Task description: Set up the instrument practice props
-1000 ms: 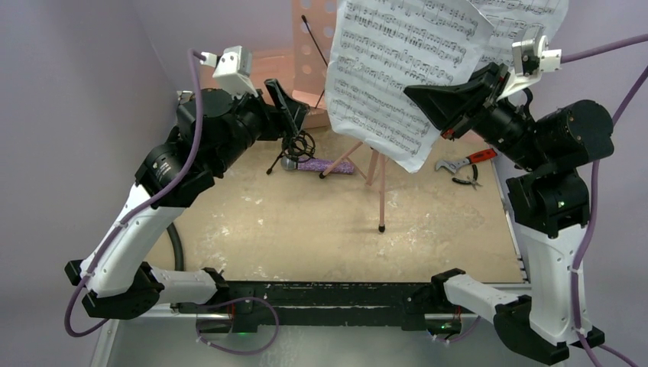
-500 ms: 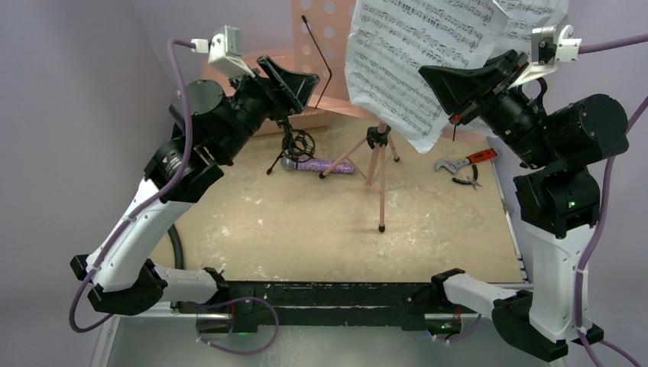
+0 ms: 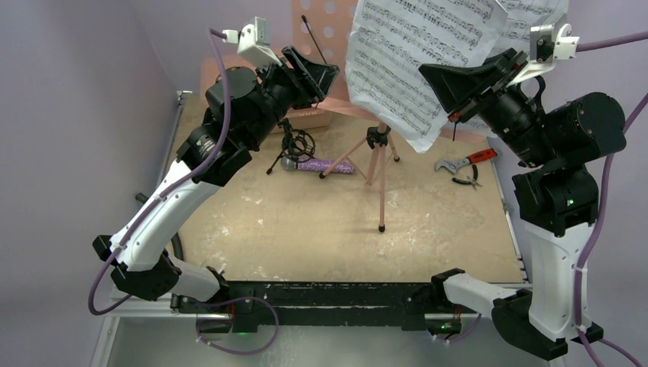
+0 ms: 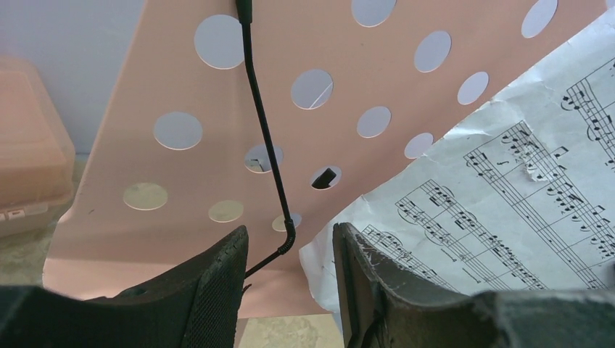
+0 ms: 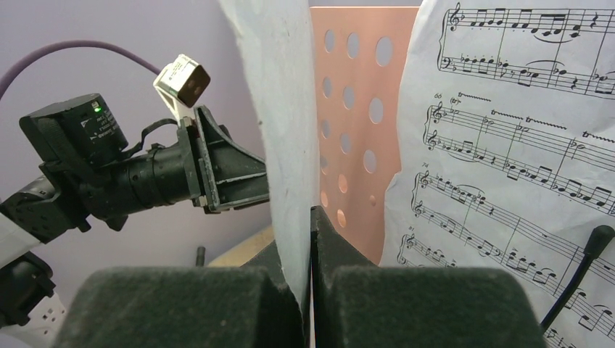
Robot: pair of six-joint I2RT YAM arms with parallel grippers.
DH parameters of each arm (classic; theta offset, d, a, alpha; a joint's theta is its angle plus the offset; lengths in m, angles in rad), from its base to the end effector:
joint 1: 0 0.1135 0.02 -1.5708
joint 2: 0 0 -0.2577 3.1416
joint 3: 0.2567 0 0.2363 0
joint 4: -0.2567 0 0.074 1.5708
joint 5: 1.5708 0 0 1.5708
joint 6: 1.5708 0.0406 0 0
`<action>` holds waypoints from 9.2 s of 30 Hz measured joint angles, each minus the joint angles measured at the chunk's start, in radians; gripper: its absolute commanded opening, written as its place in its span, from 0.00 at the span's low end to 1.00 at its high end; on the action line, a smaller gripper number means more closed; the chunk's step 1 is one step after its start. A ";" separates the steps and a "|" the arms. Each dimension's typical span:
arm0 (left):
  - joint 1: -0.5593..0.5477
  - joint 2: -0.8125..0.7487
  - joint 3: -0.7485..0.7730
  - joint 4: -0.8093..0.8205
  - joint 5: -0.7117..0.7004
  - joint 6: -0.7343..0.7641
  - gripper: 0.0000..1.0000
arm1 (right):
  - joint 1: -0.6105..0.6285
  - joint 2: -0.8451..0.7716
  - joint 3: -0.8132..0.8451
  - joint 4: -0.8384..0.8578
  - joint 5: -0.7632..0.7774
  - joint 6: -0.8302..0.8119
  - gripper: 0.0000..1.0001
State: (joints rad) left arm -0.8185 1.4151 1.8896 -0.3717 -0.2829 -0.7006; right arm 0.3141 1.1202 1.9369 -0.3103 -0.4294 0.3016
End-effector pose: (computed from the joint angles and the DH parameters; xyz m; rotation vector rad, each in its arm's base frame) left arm 0.1916 -0.1882 0.5375 -0.1518 1.5502 -1.0155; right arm 0.1065 0.0524 0.6069 -0.4050 1.0730 0.7769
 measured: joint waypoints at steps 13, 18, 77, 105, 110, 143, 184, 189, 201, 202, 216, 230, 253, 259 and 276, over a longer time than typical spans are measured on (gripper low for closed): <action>0.000 0.006 0.000 0.051 -0.030 -0.022 0.31 | 0.000 0.017 0.000 -0.002 -0.007 0.000 0.00; 0.004 0.020 0.000 0.071 -0.036 -0.024 0.30 | 0.000 0.023 0.000 -0.006 -0.007 0.000 0.00; 0.038 -0.069 -0.234 0.332 0.005 -0.087 0.00 | 0.000 0.220 0.125 0.003 -0.022 0.013 0.00; 0.042 -0.047 -0.283 0.487 0.114 -0.029 0.00 | 0.000 0.320 0.191 0.027 -0.053 0.021 0.00; 0.042 -0.047 -0.284 0.492 0.120 -0.019 0.00 | 0.000 0.319 0.191 0.027 -0.053 0.019 0.00; 0.042 -0.039 -0.285 0.507 0.141 -0.014 0.00 | 0.033 0.351 0.191 0.112 -0.217 0.019 0.00; 0.042 -0.111 -0.334 0.573 0.129 -0.013 0.38 | 0.099 0.312 0.235 0.023 0.071 -0.005 0.34; 0.042 -0.128 -0.346 0.571 0.121 -0.013 0.45 | 0.099 0.317 0.237 0.026 0.069 -0.002 0.40; 0.042 -0.186 -0.383 0.570 0.090 -0.014 0.68 | 0.099 0.266 0.196 0.073 0.100 0.014 0.46; 0.042 -0.187 -0.385 0.570 0.088 -0.014 0.69 | 0.099 0.258 0.195 0.080 0.101 0.015 0.46; 0.042 -0.224 -0.417 0.565 0.064 -0.012 0.85 | 0.099 0.135 0.050 0.187 0.080 0.020 0.58; 0.042 -0.327 -0.503 0.562 0.032 -0.010 0.99 | 0.099 -0.023 -0.207 0.352 -0.048 -0.005 0.62; 0.042 -0.734 -0.837 0.105 -0.237 -0.011 1.00 | 0.099 -0.239 -0.572 0.408 -0.335 0.023 0.87; 0.042 -0.816 -0.997 -0.040 -0.297 -0.095 1.00 | 0.099 -0.328 -0.673 0.317 -0.369 -0.010 0.86; 0.042 -0.793 -1.052 -0.160 -0.385 -0.181 0.99 | 0.099 -0.503 -1.036 0.077 -0.188 -0.074 0.89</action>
State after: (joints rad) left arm -0.7761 0.6216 0.8379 -0.5320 -0.6674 -0.8818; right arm 0.4133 0.6170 0.9012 -0.2329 -0.6174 0.2279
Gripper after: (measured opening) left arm 0.994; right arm 0.877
